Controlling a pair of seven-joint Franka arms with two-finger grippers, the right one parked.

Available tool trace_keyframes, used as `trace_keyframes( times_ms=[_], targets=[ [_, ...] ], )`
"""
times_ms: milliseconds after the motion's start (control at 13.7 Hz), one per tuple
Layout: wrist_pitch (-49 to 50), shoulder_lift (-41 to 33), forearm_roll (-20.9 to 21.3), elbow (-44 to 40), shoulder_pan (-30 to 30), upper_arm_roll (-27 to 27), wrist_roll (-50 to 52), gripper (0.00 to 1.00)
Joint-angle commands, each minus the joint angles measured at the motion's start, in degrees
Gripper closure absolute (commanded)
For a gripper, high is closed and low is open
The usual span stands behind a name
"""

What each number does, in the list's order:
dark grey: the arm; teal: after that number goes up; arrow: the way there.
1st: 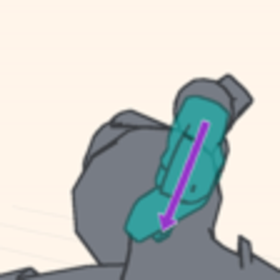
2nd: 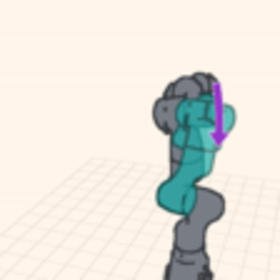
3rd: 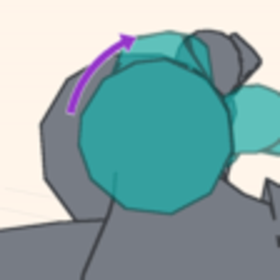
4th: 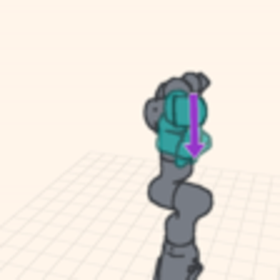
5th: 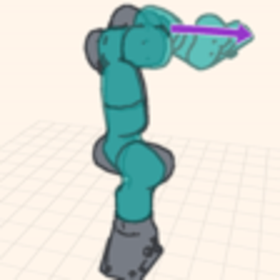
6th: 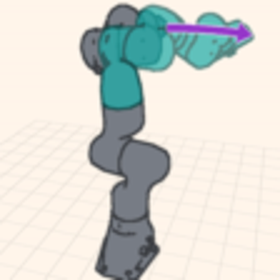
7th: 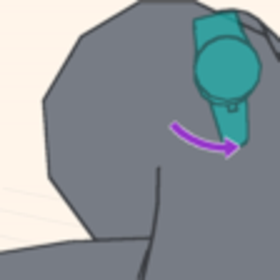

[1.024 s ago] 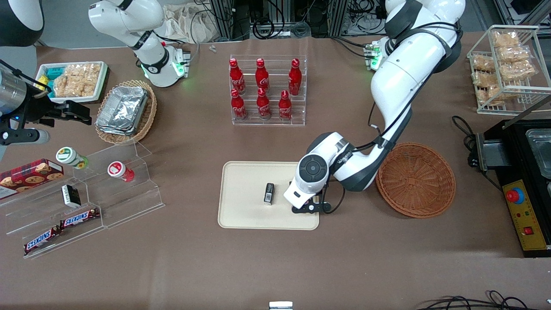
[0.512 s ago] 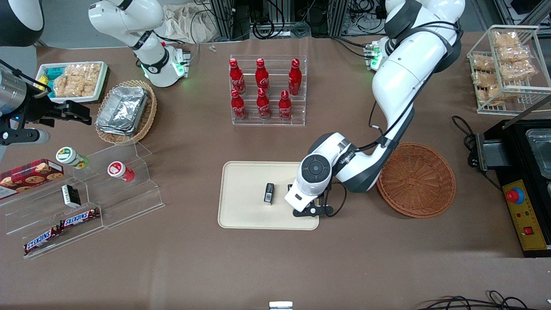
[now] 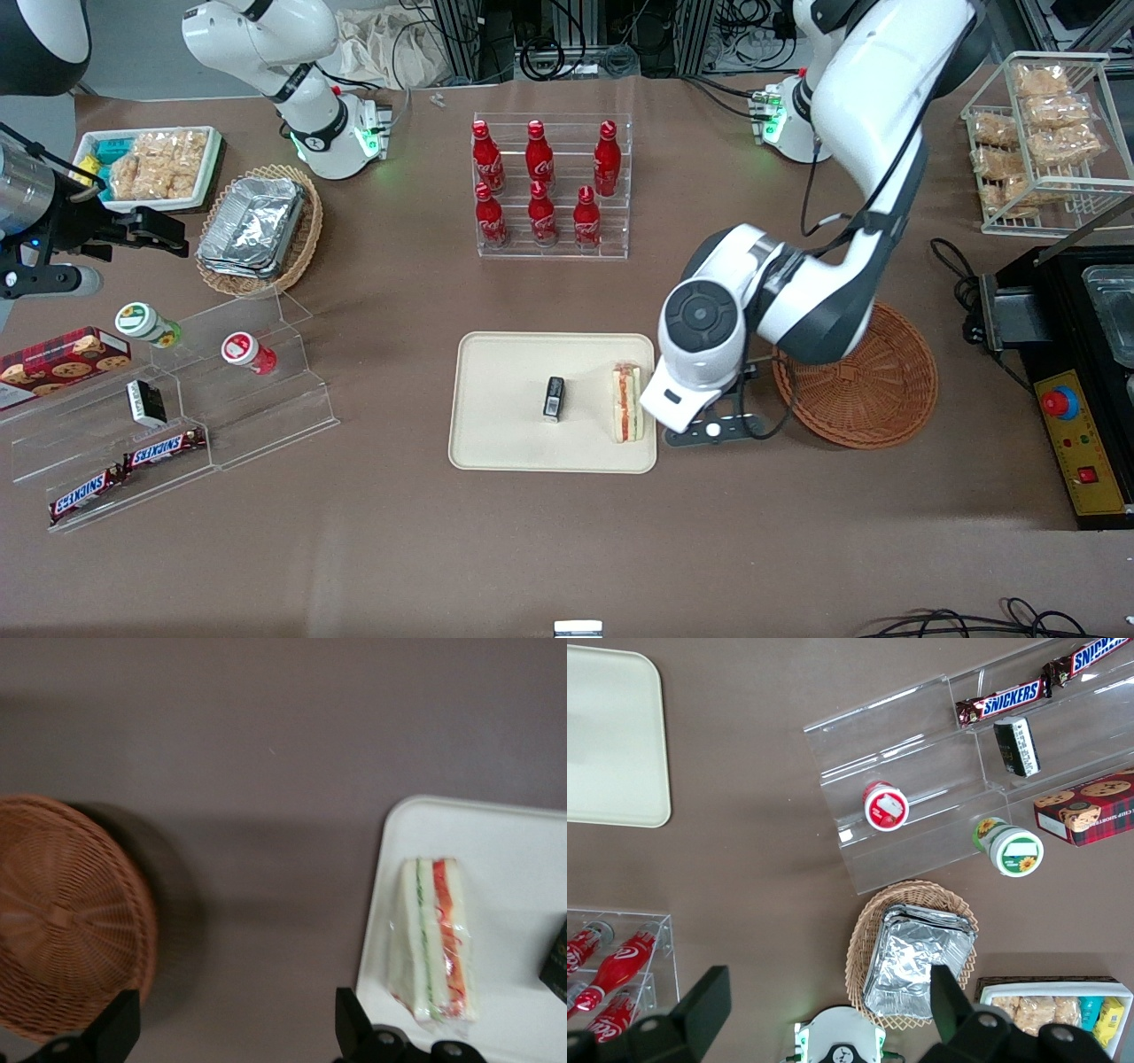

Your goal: Place sandwich from basket to tray

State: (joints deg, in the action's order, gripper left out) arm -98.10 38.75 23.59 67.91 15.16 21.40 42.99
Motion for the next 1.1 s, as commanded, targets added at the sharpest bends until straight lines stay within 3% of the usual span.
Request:
trace_keyframes(
  times_ms=[0, 146, 366, 585, 732, 1024],
  targets=[
    [-0.2, -6.6, -3.2, 5.3, 0.3, -4.8, -1.6, 0.01],
    [-2.6, -14.4, -9.8, 12.4, 0.3, -10.1, -8.1, 0.01],
    [-6.2, -27.5, -23.1, 25.7, 0.5, -20.1, -19.4, 0.01],
    [-7.0, -37.1, -22.9, 35.5, 0.6, -25.0, -26.5, 0.01],
    [-9.3, -39.7, -19.2, 39.3, 0.5, -25.3, -28.0, 0.00],
    [-10.1, -41.1, -19.1, 41.0, 0.5, -26.6, -30.0, 0.00]
  ],
)
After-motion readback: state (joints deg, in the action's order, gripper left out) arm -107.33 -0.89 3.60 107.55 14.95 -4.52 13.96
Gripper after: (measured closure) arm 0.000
